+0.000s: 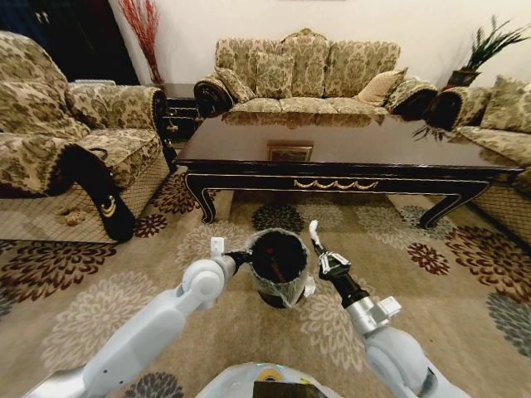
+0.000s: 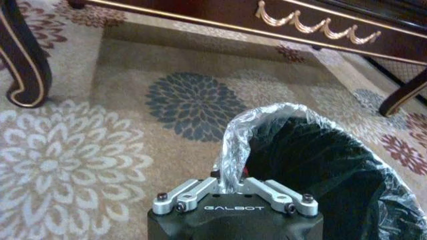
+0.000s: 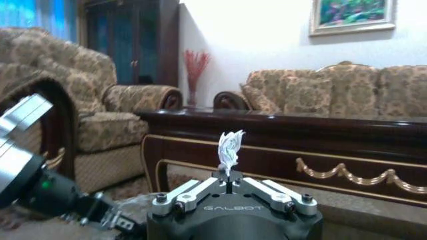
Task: Move to the front of the table and pick up the trash from the floor, then place it into the trash bin.
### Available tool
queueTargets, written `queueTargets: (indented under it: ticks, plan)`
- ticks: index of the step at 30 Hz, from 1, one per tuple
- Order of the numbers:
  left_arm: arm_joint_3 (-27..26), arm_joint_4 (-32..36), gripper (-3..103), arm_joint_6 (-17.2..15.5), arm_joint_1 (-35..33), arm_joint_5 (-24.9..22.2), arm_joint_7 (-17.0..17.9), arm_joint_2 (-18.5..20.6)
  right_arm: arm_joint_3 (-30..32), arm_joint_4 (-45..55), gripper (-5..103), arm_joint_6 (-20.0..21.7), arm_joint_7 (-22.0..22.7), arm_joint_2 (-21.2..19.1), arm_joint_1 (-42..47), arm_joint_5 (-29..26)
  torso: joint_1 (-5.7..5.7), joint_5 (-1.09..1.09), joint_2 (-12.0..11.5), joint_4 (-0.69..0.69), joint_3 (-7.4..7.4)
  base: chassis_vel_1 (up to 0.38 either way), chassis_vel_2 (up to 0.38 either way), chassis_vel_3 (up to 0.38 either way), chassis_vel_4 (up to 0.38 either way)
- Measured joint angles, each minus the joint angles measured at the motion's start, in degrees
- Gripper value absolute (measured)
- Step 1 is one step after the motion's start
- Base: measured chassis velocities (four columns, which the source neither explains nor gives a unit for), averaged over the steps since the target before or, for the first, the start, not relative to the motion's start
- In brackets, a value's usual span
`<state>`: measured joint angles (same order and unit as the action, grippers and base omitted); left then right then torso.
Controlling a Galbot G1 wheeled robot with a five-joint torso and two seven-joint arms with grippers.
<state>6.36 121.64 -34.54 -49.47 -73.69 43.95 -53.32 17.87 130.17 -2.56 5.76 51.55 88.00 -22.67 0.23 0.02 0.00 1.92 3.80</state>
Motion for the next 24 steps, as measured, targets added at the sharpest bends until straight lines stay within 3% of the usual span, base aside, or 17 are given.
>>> queueTargets:
  ticks: [3,5,7,8,10,13,14,16,18,24]
  plan:
    - [0.71,0.0,3,-0.02,-0.07,0.52,-0.02,-0.47,-0.97,-0.09,0,0.44,-0.69,-0.25,-0.43,1.04,0.0,-0.02,0.0,-0.02,0.0,0.0,0.0,0.0,0.0]
    - [1.01,0.0,3,0.06,-0.66,1.54,-0.07,-0.63,-2.25,0.57,11,1.39,-2.89,-0.18,-0.36,5.38,0.0,-0.02,0.0,-0.02,0.0,0.0,0.0,0.0,0.0]
    - [0.95,0.03,3,0.08,-0.86,1.6,-0.08,-0.62,-2.64,0.77,11,1.55,-3.43,-0.13,0.02,6.57,0.0,-0.02,0.0,-0.02,0.0,0.0,0.0,0.0,0.0]
    - [0.72,0.11,3,0.09,-1.15,1.66,-0.08,-0.53,-3.24,0.89,21,1.85,-3.87,-0.03,0.67,7.97,0.0,-0.03,0.0,-0.02,0.0,0.0,0.0,0.0,0.0]
    - [0.52,0.16,3,0.09,-1.27,1.67,-0.08,-0.5,-3.41,0.89,21,1.94,-3.95,0.06,1.02,8.6,0.0,-0.02,0.0,-0.02,0.0,0.0,0.0,0.0,0.0]
    - [-0.09,0.31,3,0.09,-1.54,1.67,-0.08,-0.38,-3.25,0.87,38,2.2,-4.01,0.25,1.73,9.42,0.0,-0.01,0.0,-0.02,0.0,0.0,0.0,0.0,0.0]
    - [-0.09,0.31,3,0.09,-1.54,1.67,-0.08,-0.38,-3.25,0.87,38,2.2,-4.01,0.25,1.73,9.42,0.0,-0.01,0.0,-0.02,0.0,0.0,0.0,0.0,0.0]
    - [-0.38,0.38,3,0.17,-1.93,1.7,-0.14,-0.37,-2.98,0.77,48,2.21,-4.01,0.23,1.8,9.5,0.0,-0.03,0.0,-0.02,0.0,0.0,0.0,0.0,0.0]
    - [-0.59,0.49,3,0.21,-2.31,1.82,-0.19,-0.37,-2.84,0.64,48,2.13,-3.98,0.28,1.9,9.58,0.0,-0.02,0.0,-0.02,0.0,0.0,0.0,0.0,0.0]
    - [-4.81,1.04,3,0.39,-6.18,2.43,-0.94,0.83,-1.24,-0.93,76,0.56,-1.98,2.67,3.5,9.04,0.0,-0.04,0.0,-0.03,0.0,0.0,0.0,0.0,0.0]
